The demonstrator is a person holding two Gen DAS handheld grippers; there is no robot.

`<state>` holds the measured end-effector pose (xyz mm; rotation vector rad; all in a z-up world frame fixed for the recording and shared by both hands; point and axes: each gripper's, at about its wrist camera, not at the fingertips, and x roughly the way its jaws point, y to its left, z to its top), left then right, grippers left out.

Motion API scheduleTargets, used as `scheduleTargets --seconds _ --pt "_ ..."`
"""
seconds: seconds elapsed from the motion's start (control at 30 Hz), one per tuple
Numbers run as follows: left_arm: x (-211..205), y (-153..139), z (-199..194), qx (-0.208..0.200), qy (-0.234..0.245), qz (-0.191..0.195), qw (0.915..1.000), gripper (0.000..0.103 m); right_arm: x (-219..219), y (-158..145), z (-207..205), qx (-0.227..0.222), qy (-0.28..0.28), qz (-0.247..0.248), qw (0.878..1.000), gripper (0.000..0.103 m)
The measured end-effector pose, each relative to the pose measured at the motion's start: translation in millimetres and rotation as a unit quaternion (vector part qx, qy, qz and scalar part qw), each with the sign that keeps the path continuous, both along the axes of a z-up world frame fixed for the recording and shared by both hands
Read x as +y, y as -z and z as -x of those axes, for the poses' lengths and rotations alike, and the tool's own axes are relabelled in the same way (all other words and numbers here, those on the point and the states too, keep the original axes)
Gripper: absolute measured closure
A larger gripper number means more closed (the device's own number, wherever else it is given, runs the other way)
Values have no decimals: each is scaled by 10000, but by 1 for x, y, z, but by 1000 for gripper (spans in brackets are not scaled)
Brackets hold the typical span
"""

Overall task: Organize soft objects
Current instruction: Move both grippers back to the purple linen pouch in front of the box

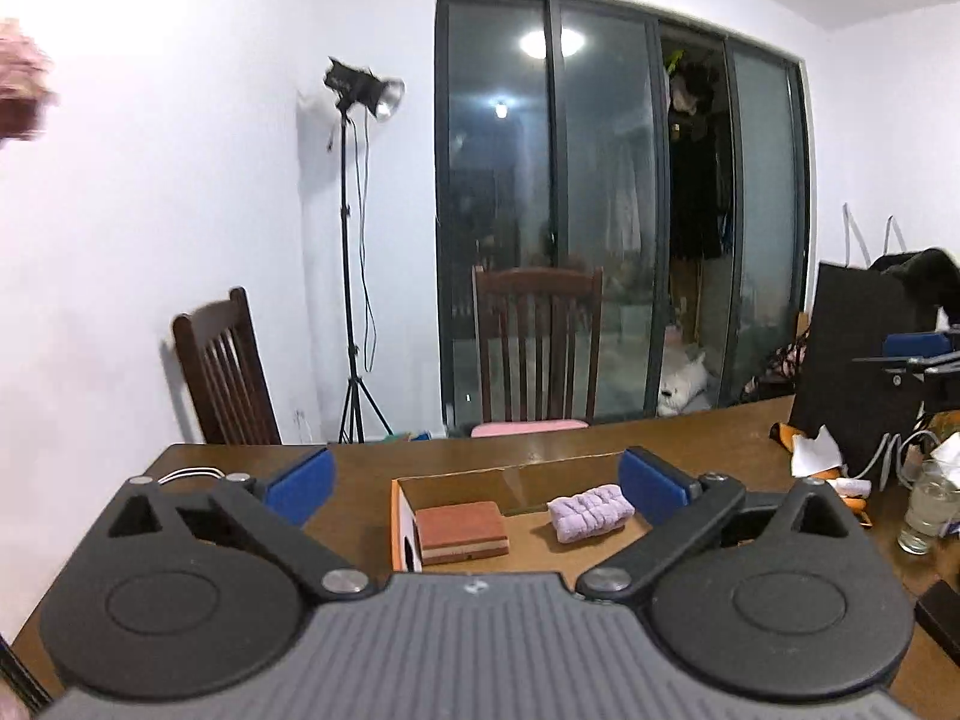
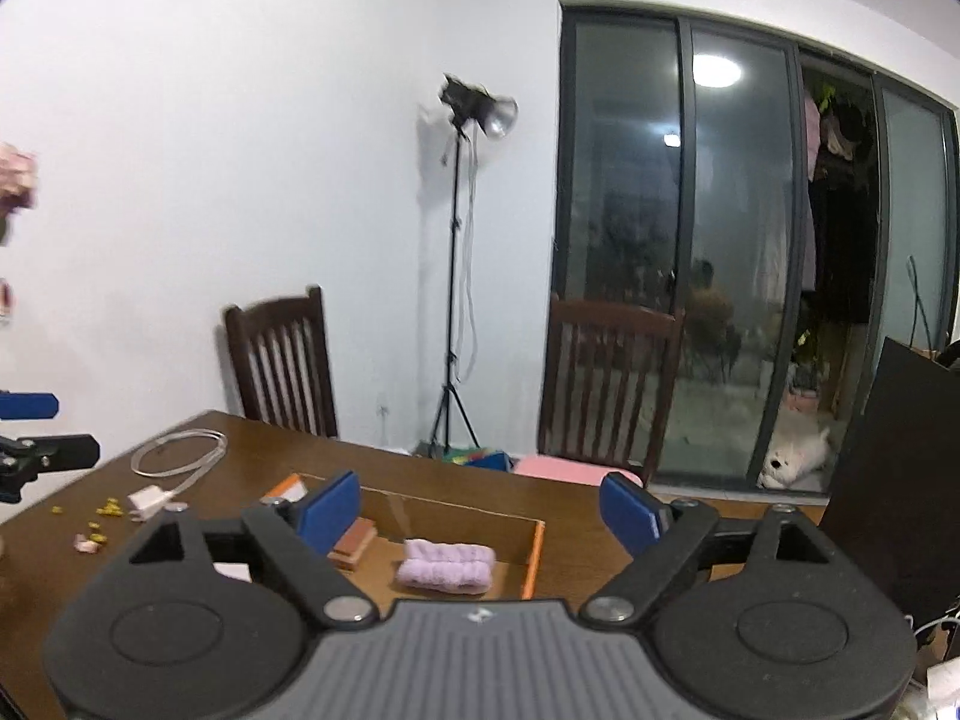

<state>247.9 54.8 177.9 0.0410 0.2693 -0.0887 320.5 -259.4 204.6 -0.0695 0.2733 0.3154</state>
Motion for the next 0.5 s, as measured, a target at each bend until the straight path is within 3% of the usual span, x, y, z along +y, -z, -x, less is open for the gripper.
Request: scheduleTargets --seconds 0.3,0.5 --pt "13 44 94 -299 -319 256 9987 0 -1 38 111 -512 -298 41 9982 8" --pt "12 94 156 -772 -614 -190 9949 0 -5 90 177 -492 -255 36 9985 7"
